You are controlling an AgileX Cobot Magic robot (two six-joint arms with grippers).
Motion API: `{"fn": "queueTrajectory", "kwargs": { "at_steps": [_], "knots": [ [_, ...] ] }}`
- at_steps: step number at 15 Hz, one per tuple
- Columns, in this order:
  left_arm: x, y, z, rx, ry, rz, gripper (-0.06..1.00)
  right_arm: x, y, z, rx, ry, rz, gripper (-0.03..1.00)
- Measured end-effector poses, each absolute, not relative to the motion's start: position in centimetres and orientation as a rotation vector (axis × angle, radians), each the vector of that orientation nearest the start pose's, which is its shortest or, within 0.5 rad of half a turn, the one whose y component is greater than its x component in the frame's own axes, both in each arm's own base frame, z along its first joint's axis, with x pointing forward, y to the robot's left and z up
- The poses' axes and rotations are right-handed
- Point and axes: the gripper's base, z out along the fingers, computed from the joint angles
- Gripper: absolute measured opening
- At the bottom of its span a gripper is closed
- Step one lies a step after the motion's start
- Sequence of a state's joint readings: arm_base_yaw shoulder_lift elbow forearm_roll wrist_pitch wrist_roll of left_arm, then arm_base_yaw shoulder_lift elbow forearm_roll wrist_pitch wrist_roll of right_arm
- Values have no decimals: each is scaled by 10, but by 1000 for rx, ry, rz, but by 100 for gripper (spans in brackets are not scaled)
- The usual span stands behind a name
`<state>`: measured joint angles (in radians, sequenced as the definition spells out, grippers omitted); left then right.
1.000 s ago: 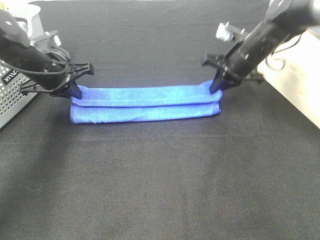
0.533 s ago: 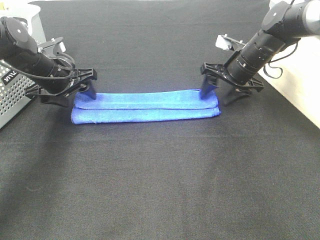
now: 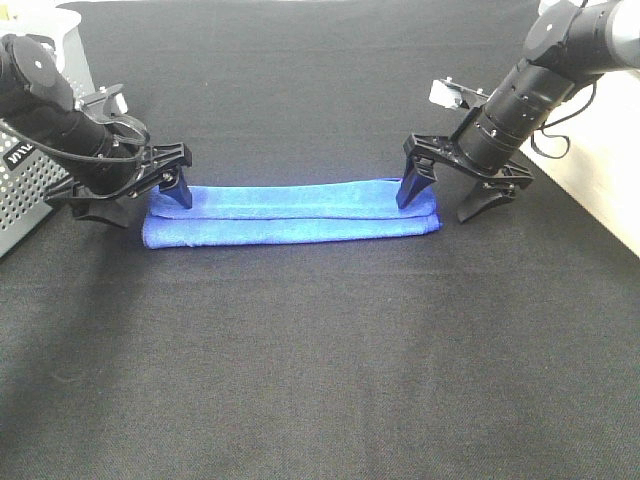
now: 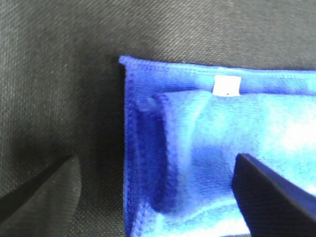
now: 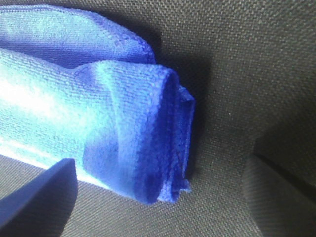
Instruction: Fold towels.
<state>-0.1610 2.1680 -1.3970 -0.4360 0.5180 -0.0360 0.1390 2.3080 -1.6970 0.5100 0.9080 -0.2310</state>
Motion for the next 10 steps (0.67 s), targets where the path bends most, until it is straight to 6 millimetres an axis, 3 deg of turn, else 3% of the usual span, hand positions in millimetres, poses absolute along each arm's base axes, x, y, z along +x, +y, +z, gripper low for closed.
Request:
{"fn": "queueTrajectory", "kwargs": {
  "at_steps": [4, 6, 9, 10],
  "knots": [
    [425, -90, 100, -353, 2788, -470, 78, 454, 99, 117, -116, 2923, 617, 85],
    [427, -91, 97, -385, 2787, -493, 68, 454, 99, 117, -116, 2923, 617, 85],
    [427, -92, 92, -415, 2791, -511, 18, 454, 99, 117, -117, 2924, 617, 85],
    [427, -93, 92, -402, 2790, -512, 7, 454, 99, 117, -117, 2924, 617, 85]
  ]
}}
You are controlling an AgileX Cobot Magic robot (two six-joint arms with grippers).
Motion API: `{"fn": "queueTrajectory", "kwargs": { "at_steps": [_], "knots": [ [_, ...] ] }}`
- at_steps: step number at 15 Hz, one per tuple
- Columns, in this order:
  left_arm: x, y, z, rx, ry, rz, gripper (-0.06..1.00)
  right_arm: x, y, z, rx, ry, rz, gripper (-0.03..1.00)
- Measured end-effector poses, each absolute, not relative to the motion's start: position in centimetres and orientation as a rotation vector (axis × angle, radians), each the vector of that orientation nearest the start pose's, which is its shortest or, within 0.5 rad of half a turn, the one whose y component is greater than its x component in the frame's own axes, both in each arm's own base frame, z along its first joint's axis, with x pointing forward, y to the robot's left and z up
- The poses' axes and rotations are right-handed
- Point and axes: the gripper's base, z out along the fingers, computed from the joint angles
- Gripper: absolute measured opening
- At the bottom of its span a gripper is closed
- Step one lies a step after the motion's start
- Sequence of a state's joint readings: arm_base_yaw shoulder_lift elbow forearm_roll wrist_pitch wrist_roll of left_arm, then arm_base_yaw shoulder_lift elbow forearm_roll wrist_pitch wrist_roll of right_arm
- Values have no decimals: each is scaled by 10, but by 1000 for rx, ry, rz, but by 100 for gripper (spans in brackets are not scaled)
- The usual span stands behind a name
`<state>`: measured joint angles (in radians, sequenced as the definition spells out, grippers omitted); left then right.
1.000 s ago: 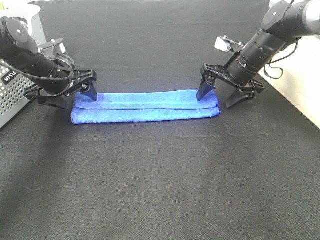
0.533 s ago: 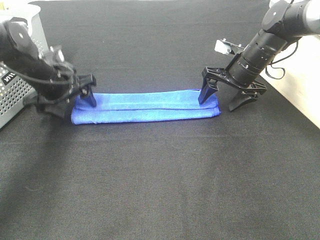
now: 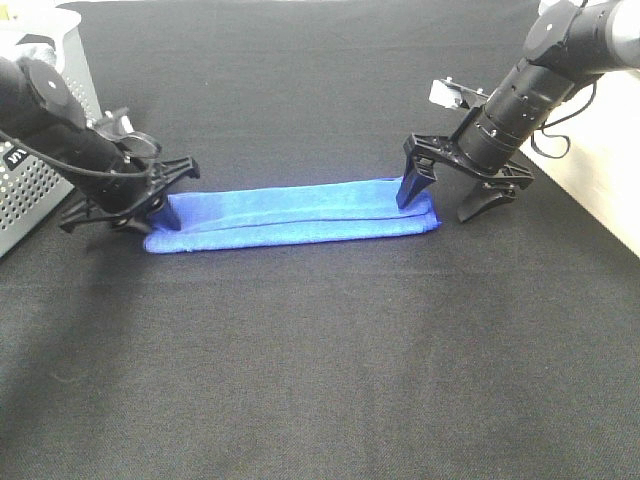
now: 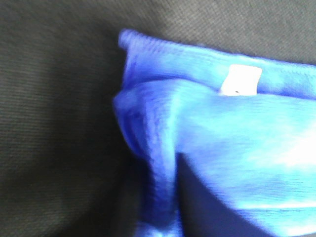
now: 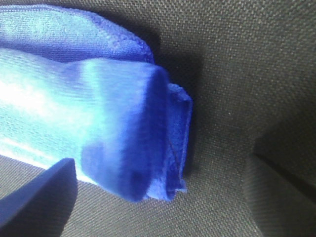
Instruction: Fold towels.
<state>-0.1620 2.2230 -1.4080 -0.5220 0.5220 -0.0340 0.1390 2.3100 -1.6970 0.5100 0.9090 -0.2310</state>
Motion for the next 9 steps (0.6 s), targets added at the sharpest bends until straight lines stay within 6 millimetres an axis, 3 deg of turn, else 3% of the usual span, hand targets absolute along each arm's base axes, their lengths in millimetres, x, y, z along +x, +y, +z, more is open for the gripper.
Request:
{"fn": "queueTrajectory", "kwargs": {
  "at_steps": [4, 9],
  "knots": [
    [431, -89, 97, -336, 2793, -488, 6, 454, 99, 118, -117, 2922, 617, 85],
    [453, -71, 152, -158, 2855, -256, 6, 454, 99, 117, -117, 2924, 617, 85]
  ]
}}
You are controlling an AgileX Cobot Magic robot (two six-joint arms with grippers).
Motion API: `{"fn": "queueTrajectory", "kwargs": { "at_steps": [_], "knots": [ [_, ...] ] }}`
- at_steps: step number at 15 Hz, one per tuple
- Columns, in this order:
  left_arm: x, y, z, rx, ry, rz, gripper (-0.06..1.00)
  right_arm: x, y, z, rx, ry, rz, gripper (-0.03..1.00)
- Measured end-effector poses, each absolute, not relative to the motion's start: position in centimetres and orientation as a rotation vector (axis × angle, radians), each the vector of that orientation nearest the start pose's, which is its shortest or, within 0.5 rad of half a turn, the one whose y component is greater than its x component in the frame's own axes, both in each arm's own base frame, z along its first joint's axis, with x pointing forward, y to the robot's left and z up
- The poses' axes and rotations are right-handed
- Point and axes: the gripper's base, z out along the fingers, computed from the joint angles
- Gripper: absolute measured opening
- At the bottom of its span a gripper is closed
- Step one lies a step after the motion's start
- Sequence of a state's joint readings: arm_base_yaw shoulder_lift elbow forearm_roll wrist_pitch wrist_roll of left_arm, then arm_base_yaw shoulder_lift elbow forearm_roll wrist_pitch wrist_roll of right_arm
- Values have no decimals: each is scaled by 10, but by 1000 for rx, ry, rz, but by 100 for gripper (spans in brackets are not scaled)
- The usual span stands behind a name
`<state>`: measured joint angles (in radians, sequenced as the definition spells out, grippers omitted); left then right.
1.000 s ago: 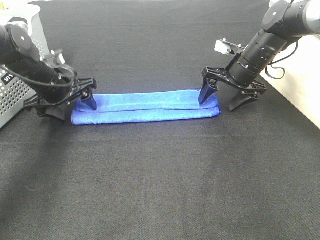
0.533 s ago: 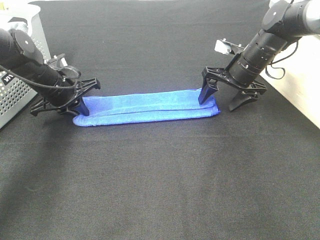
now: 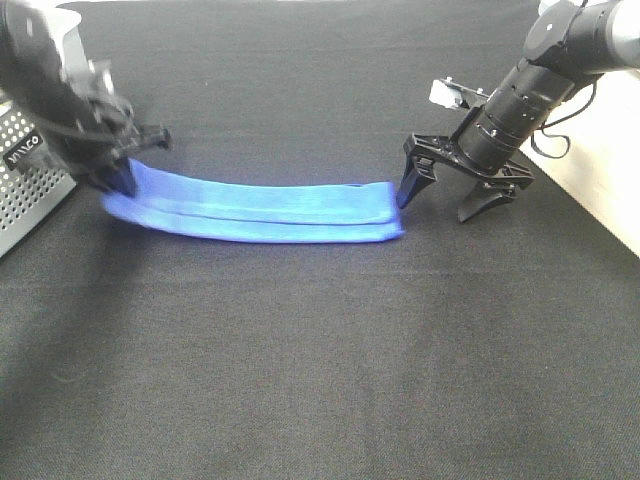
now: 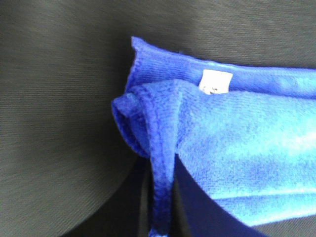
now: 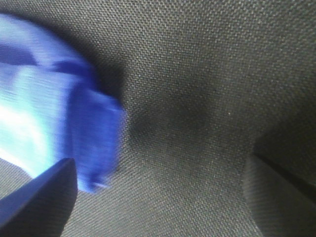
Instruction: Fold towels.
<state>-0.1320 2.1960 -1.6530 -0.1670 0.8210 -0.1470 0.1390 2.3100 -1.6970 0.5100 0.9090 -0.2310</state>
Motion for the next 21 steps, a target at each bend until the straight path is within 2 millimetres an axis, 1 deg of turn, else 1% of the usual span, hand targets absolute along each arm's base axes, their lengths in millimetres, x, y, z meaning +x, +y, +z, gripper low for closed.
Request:
{"fn": "queueTrajectory", "kwargs": {
  "at_steps": [1, 3, 4, 6, 7, 9, 10, 12, 13, 14, 15, 16, 17, 18, 19, 20, 21],
  "knots": [
    [454, -76, 162, -129, 2875, -242, 6, 454, 99, 117, -117, 2924, 617, 85],
    [455, -97, 183, -57, 2884, -258, 6, 454, 100, 117, -107, 2923, 633, 85],
    [453, -116, 192, -17, 2882, -302, 6, 454, 100, 117, -104, 2924, 640, 85],
    [443, -158, 201, 30, 2870, -462, 6, 454, 100, 117, -102, 2927, 645, 85],
    [439, -179, 201, 45, 2856, -539, 6, 453, 101, 117, -103, 2931, 649, 85],
    [432, -217, 194, 46, 2815, -666, 6, 452, 101, 117, -108, 2942, 655, 85],
    [432, -234, 181, 18, 2794, -714, 6, 451, 101, 117, -111, 2949, 659, 85],
    [434, -251, 166, -33, 2771, -792, 6, 450, 101, 117, -115, 2962, 666, 85],
    [434, -257, 160, -73, 2763, -834, 7, 450, 101, 117, -117, 2964, 666, 85],
    [434, -257, 160, -73, 2763, -834, 7, 450, 101, 117, -117, 2964, 666, 85],
    [434, -261, 153, -109, 2765, -871, 11, 450, 101, 117, -117, 2965, 666, 85],
    [434, -265, 150, -152, 2759, -918, 19, 449, 101, 117, -118, 2967, 667, 85],
    [435, -268, 151, -194, 2742, -964, 31, 449, 101, 117, -119, 2968, 668, 85],
    [436, -273, 155, -245, 2701, -1046, 42, 449, 101, 117, -119, 2970, 669, 85],
    [436, -276, 158, -257, 2678, -1104, 51, 449, 101, 117, -119, 2970, 669, 85],
    [436, -278, 161, -257, 2655, -1157, 58, 448, 101, 117, -122, 2976, 673, 85],
    [437, -281, 164, -246, 2624, -1208, 59, 448, 101, 117, -126, 2985, 677, 85]
  ]
}}
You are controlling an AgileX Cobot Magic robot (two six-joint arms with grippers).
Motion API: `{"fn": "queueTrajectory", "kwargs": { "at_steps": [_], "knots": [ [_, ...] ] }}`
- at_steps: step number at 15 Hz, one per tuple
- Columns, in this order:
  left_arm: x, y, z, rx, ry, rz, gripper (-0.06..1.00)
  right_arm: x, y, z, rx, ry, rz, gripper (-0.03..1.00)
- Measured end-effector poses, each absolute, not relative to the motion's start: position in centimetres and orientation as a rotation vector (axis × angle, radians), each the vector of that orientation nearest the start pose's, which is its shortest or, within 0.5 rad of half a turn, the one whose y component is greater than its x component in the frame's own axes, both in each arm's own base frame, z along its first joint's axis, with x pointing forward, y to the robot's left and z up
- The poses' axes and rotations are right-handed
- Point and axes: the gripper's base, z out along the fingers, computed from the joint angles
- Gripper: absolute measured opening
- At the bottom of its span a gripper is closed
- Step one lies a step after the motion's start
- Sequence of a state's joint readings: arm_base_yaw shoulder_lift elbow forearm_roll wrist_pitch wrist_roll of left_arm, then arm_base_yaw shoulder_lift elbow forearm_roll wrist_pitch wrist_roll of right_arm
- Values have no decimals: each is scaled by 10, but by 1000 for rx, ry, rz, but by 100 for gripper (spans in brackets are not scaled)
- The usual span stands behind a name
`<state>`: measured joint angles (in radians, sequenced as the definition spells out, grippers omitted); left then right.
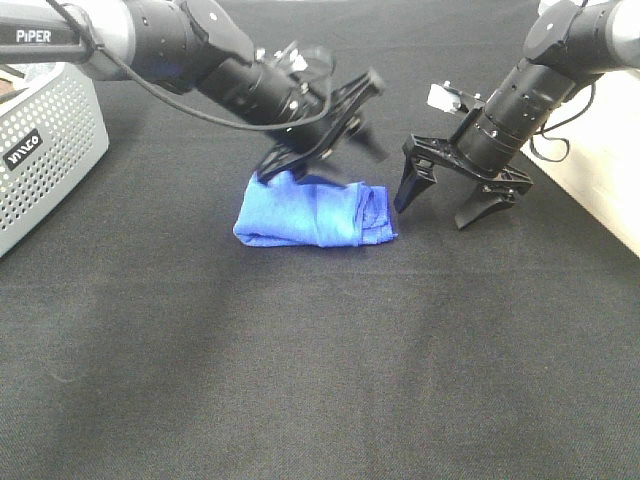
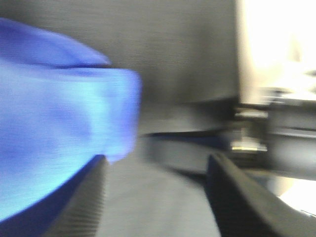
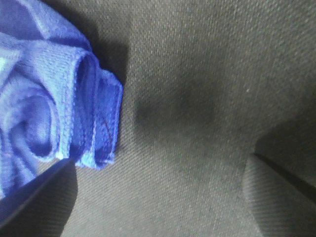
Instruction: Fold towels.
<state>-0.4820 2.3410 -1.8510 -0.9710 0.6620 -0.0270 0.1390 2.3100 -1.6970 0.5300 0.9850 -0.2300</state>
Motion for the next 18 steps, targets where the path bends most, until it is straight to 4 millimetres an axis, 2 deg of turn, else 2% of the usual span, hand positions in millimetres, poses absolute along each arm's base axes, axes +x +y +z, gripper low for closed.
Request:
{"fn": "queueTrajectory", "kwargs": {
  "at_steps": [2, 3, 4, 5, 6, 7, 8, 10, 12, 14, 16, 18],
  "knots": [
    [439, -279, 174, -168, 2563, -1236, 60, 447, 102, 121, -132, 2985, 683, 85],
    [443, -271, 186, -130, 2522, -1227, 60, 447, 102, 127, -136, 2972, 683, 85],
    [450, -257, 196, -124, 2484, -1212, 60, 446, 102, 134, -140, 2957, 683, 85],
    [459, -235, 209, -150, 2441, -1194, 60, 446, 103, 145, -131, 2930, 706, 85],
    [472, -205, 219, -202, 2395, -1164, 60, 446, 108, 162, -94, 2873, 798, 85],
    [479, -186, 221, -226, 2384, -1128, 60, 446, 111, 166, -88, 2850, 847, 85],
    [484, -170, 222, -236, 2381, -1084, 60, 446, 125, 174, -94, 2781, 1002, 85],
    [489, -149, 218, -214, 2402, -992, 60, 442, 156, 180, -173, 2692, 1143, 85],
    [490, -140, 215, -181, 2421, -927, 60, 436, 188, 183, -212, 2615, 1223, 85],
    [489, -139, 214, -157, 2434, -903, 60, 438, 204, 167, -169, 2598, 1268, 85],
    [489, -139, 214, -153, 2436, -899, 60, 443, 202, 136, -119, 2638, 1256, 85],
    [489, -139, 214, -149, 2442, -900, 60, 449, 192, 109, -59, 2678, 1227, 85]
  ]
}}
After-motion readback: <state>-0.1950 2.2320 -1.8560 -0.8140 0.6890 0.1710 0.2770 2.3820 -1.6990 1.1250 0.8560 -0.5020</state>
